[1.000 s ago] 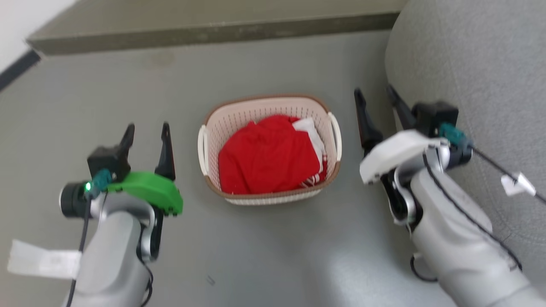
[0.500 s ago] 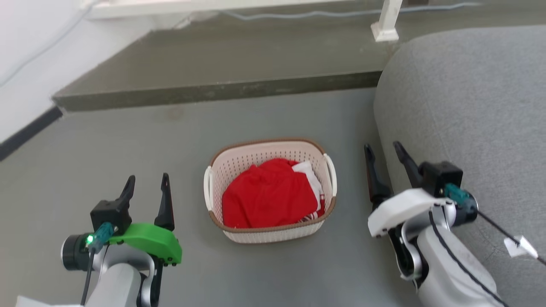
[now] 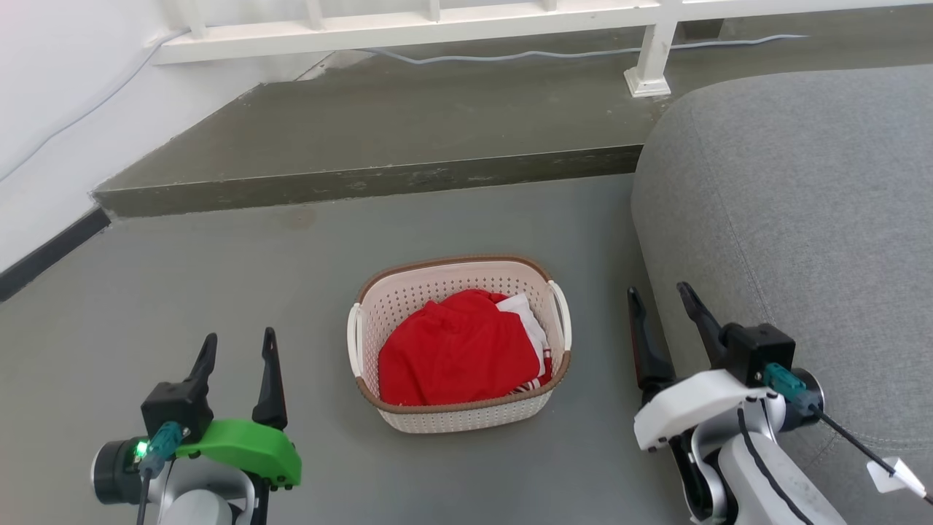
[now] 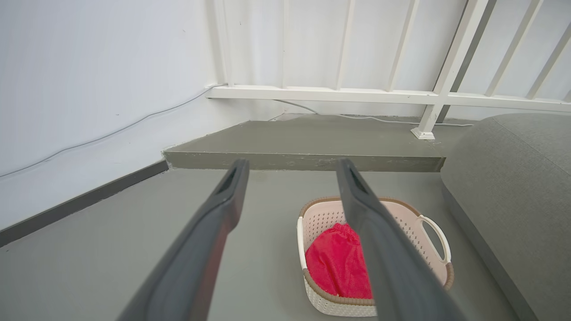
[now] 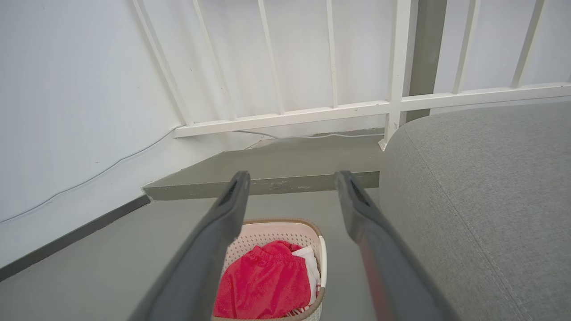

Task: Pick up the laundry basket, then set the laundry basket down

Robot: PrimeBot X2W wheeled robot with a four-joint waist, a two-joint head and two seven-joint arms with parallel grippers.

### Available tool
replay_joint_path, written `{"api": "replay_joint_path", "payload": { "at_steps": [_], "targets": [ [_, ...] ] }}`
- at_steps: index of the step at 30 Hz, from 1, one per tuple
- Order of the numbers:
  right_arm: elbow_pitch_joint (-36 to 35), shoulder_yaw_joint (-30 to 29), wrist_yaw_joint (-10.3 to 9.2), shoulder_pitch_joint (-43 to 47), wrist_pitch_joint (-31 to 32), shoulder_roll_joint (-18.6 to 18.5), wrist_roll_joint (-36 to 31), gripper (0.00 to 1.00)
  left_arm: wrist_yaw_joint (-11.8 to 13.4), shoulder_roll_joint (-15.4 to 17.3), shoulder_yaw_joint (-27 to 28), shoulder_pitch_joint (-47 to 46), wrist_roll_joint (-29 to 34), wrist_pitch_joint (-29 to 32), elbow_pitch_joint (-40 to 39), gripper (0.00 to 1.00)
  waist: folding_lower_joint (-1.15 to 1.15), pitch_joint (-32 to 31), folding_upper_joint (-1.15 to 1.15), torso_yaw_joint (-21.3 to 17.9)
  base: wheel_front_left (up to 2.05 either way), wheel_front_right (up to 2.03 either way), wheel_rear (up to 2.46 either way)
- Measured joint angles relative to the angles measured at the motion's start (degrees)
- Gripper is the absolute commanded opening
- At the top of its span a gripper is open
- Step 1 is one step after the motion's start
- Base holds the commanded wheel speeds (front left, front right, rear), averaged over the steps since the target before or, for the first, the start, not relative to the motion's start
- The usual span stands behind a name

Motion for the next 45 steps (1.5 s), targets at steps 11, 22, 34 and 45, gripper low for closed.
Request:
{"api": "replay_joint_path", "payload": {
  "at_steps": [11, 22, 34, 45],
  "targets": [
    [-2.8, -1.0, 0.0, 2.7, 0.0, 0.2, -2.0, 1.0, 0.5, 0.0, 1.8, 2.2, 1.7, 0.0, -3.1, 1.0, 0.0, 0.1, 0.0, -0.1, 0.0, 0.0, 0.0],
    [-4.5, -1.2, 0.0, 4.0, 0.0, 0.3, -2.9, 1.0, 0.5, -0.3, 2.7, 3.5, 2.4, 0.0, -4.8, 1.0, 0.0, 0.2, 0.0, -0.3, 0.0, 0.0, 0.0],
    [-6.2, -1.2, 0.0, 5.1, 0.0, 0.4, -2.8, 1.0, 0.5, -0.8, 3.4, 5.2, 3.5, 0.0, -5.1, 1.0, 0.0, 0.2, 0.0, -0.3, 0.0, 0.0, 0.0],
    [-6.7, -1.1, 0.0, 6.0, 0.0, 0.4, -2.5, 1.0, 0.5, -1.1, 3.7, 5.9, 3.7, 0.0, -5.1, 1.0, 0.0, -0.2, 0.0, -0.2, 0.0, 0.0, 0.0]
  ]
}}
